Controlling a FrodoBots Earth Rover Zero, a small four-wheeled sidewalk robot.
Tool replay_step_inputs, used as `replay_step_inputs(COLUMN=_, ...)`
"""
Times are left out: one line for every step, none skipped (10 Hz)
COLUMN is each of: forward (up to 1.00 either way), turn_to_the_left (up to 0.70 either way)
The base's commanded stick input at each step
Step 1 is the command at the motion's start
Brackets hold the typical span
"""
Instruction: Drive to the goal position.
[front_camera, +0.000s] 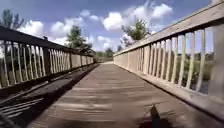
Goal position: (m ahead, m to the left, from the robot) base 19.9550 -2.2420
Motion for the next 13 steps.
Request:
replay_step_inputs(forward=0.85, turn_to_the_left=0.00)
replay_step_inputs(forward=0.85, turn_to_the_left=0.00)
replay_step_inputs(forward=0.85, turn_to_the_left=0.00)
replay_step_inputs(forward=0.85, turn_to_the_left=0.00)
replay_step_inputs(forward=0.85, turn_to_the_left=0.00)
replay_step_inputs(forward=0.85, turn_to_the_left=0.00)
replay_step_inputs(forward=0.85, turn_to_the_left=0.00)
replay_step_inputs(forward=0.85, turn_to_the_left=0.00)
replay_step_inputs(forward=0.85, turn_to_the_left=0.00)
replay_step_inputs(forward=0.85, turn_to_the_left=0.00)
replay_step_inputs(forward=0.85, turn_to_the_left=0.00)
replay_step_inputs(forward=0.85, turn_to_the_left=0.00)
replay_step_inputs(forward=0.85, turn_to_the_left=0.00)
